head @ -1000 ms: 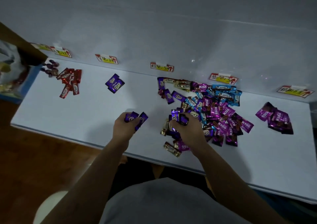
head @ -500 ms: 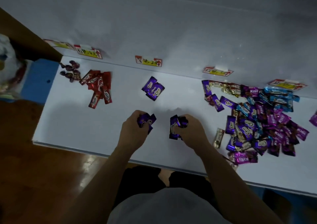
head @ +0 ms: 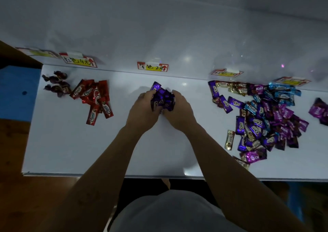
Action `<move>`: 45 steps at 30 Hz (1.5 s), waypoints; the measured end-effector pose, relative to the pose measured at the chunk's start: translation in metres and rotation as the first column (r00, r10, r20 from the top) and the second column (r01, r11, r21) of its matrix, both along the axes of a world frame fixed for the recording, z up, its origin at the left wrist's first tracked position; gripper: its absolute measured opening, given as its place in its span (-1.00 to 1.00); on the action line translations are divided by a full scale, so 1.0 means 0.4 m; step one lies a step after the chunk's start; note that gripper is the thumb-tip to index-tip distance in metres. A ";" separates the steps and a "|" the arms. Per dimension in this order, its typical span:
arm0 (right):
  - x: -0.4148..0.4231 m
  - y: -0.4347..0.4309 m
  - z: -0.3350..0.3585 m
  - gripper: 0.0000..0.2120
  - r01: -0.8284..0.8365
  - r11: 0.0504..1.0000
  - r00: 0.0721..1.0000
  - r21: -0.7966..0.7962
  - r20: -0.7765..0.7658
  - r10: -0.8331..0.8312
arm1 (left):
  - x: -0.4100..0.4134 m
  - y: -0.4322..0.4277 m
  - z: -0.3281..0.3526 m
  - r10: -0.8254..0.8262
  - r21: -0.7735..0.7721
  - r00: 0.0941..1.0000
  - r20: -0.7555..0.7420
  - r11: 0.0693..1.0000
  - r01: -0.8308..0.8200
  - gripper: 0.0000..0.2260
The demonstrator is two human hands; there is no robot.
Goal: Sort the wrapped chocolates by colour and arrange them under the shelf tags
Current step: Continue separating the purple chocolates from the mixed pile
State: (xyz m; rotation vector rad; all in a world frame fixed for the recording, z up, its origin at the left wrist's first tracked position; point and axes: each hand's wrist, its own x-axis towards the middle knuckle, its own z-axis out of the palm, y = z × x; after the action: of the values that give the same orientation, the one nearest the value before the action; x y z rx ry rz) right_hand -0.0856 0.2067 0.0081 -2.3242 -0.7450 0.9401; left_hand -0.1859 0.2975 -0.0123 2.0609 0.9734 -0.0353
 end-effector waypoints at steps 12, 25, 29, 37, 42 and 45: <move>0.032 -0.179 0.135 -0.35 -0.191 0.938 0.920 -0.289 0.281 0.274 | 0.038 -0.130 0.124 -0.294 0.238 0.931 -0.218 0.909 0.343 -0.59; 0.218 -0.698 0.142 -0.44 0.159 0.953 0.949 -0.257 0.307 -0.075 | 0.227 -0.492 0.209 -0.454 0.295 0.844 -0.285 0.796 0.528 -0.63; 0.278 -0.810 0.098 -0.47 0.134 0.945 0.965 -0.298 0.256 -0.056 | 0.278 -0.615 0.175 -0.471 0.320 0.797 -0.378 0.741 0.590 -0.62; 0.362 -0.851 0.008 -0.38 -0.036 0.967 0.954 -0.252 0.278 0.108 | 0.425 -0.708 0.076 -0.468 0.231 0.801 -0.375 0.789 0.569 -0.47; 0.380 -0.874 -0.041 -0.48 -0.011 0.986 0.961 -0.169 0.270 0.057 | 0.478 -0.727 0.023 -0.510 0.237 0.709 -0.487 0.705 0.669 -0.30; 0.379 -0.893 -0.072 -0.57 0.037 0.995 0.955 -0.097 0.296 -0.007 | 0.486 -0.734 -0.003 -0.479 0.295 0.736 -0.478 0.702 0.649 -0.37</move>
State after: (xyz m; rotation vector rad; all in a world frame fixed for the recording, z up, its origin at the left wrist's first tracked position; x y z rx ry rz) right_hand 0.0660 -0.1506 -0.0209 -2.5925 -0.8025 0.6390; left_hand 0.0085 0.0038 -0.0134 2.8024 0.5134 -0.6087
